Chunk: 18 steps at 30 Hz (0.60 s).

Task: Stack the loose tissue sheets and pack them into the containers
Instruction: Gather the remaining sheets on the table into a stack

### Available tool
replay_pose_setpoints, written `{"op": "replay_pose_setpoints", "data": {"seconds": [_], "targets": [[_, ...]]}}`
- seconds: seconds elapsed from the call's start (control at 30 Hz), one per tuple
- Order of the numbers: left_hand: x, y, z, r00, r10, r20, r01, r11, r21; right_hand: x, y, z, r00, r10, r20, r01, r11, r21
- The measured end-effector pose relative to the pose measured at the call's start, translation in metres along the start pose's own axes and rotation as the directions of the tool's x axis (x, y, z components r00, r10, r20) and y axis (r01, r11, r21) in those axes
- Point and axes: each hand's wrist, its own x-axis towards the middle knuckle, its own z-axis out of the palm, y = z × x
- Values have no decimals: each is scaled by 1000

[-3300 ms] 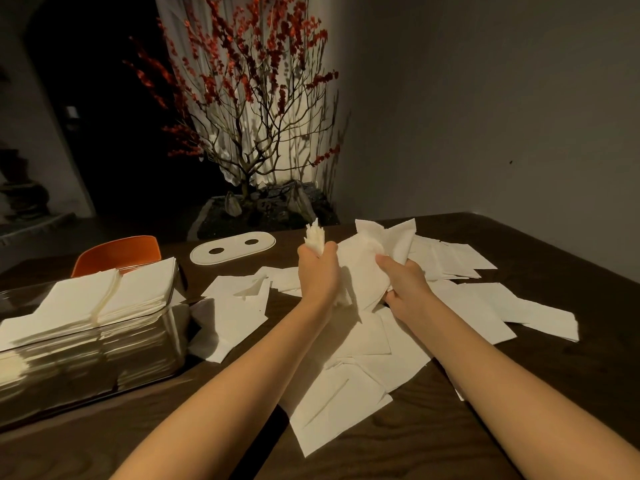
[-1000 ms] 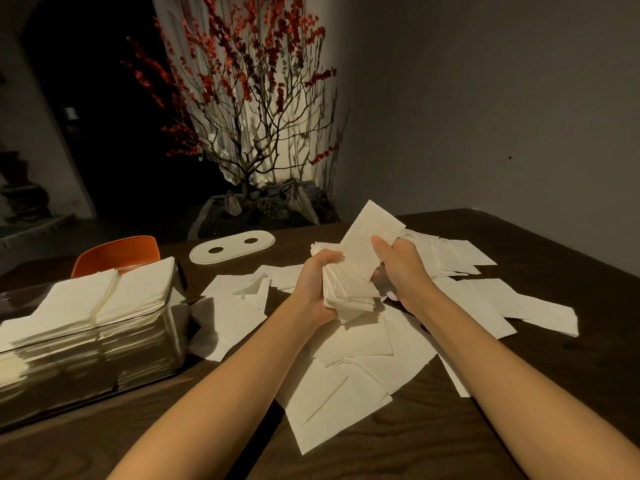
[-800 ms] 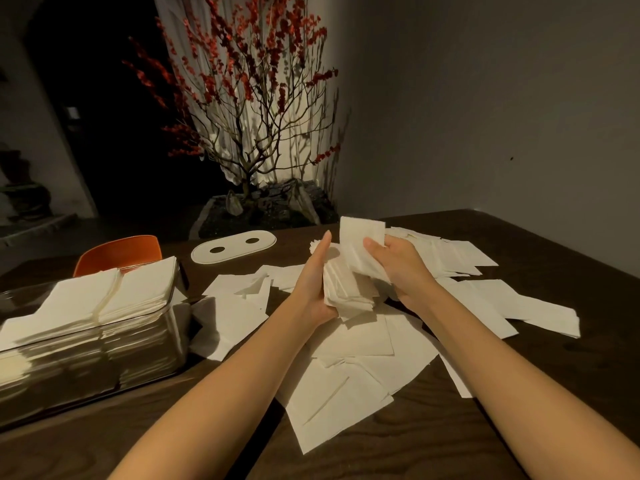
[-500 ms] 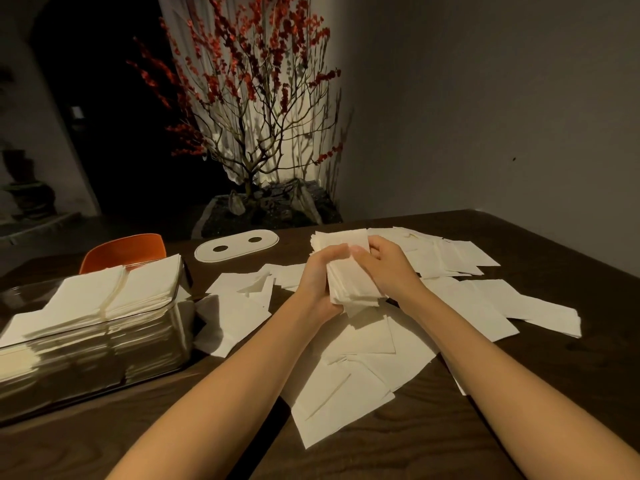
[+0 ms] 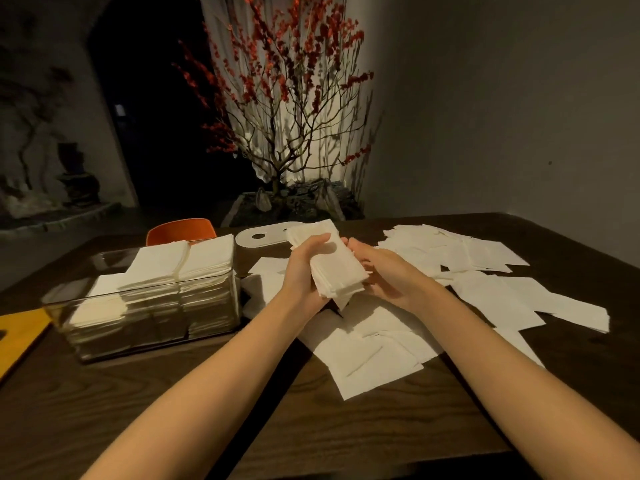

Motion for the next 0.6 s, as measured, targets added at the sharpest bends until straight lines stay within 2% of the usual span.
{"op": "replay_pose_setpoints", "data": {"seconds": [0.13, 0.3, 0.4, 0.47, 0.53, 0.6], "targets": [[-20, 9, -12, 994, 113, 1, -113, 994, 5, -12, 5, 18, 986, 140, 92, -142, 990, 22], [-42, 12, -39, 989, 113, -99, -107, 992, 67, -22, 29, 56, 960, 242, 143, -259, 960, 110], [-49, 12, -47, 985, 110, -131, -99, 991, 88, -23, 42, 70, 955, 221, 196, -281, 885, 372], [-53, 9, -50, 987, 103, -120, -96, 993, 63, -22, 49, 72, 963, 154, 219, -247, 830, 501], [-52, 8, -54, 989, 113, -99, -111, 993, 26, -21, 52, 69, 972, 97, 213, -199, 818, 539], [-52, 6, -58, 992, 111, -65, -108, 993, 56, -20, 51, 60, 982, 62, 178, -141, 870, 473]]}}
